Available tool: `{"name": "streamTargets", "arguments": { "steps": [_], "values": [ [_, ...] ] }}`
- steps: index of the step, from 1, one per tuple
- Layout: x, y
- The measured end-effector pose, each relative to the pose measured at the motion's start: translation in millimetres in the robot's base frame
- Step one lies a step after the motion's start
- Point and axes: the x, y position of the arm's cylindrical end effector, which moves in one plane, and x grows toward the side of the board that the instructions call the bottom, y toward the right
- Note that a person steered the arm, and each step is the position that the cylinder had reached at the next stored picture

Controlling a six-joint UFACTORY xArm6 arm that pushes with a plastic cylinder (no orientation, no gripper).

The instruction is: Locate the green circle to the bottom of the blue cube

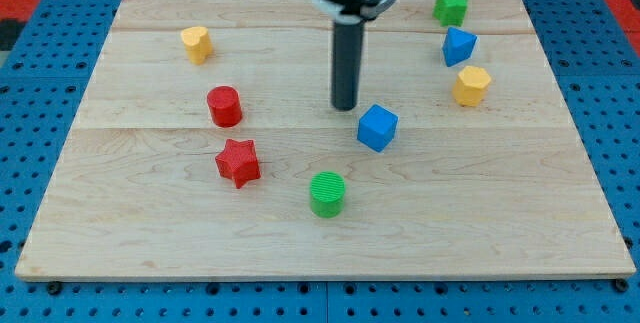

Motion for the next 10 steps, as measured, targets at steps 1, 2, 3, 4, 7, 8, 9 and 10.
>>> {"name": "streamTargets", "arguments": {
  "steps": [1, 2, 3, 4, 7, 8, 9, 10],
  "values": [
    [27, 24],
    [21, 77],
    [21, 119],
    [25, 135],
    [111, 41],
    [151, 10],
    [160, -45],
    [123, -43]
  ]
}}
